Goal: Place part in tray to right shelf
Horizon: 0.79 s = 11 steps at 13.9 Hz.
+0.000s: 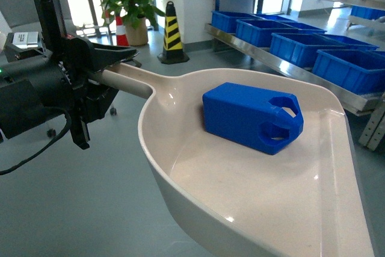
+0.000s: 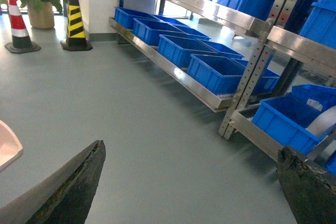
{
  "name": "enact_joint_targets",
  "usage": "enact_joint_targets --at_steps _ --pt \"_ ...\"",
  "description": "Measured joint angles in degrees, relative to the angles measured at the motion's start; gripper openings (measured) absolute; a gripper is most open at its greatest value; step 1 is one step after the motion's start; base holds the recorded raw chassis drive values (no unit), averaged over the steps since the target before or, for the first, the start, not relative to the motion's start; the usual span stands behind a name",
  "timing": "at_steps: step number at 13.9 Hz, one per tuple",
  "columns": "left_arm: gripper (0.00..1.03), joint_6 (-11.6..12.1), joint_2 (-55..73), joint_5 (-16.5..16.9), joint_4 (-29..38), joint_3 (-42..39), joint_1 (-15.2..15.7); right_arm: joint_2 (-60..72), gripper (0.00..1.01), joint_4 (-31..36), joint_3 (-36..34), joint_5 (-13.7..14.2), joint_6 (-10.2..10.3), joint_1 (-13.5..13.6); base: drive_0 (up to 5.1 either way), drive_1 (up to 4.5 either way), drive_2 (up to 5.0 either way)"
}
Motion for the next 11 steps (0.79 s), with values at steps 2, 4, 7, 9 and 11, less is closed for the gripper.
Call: enact_joint_targets --at_steps 2,4,7,9,11 --pt "0.13 0.0 0.0 -0.1 0.0 0.0 0.0 0.0 0.98 0.0 0.0 0.0 0.0 0.0 -1.6 -1.57 -1.6" --pt "0.13 0.0 0.0 0.0 0.0 0.0 0.0 0.0 0.98 0.0 0.0 0.0 0.0 0.0 -1.6 -1.57 -1.6" --pt "0.13 0.0 0.0 0.0 0.0 0.0 0.0 0.0 0.98 0.0 0.0 0.0 0.0 0.0 -1.6 -1.57 -1.6" --pt "0.13 0.0 0.0 0.0 0.0 0.0 0.0 0.0 0.98 0.0 0.0 0.0 0.0 0.0 -1.6 -1.57 -1.6" --pt "0.13 0.0 0.0 -0.1 0.0 0.0 0.0 0.0 0.98 0.0 0.0 0.0 0.0 0.0 -1.6 -1.57 -1.6"
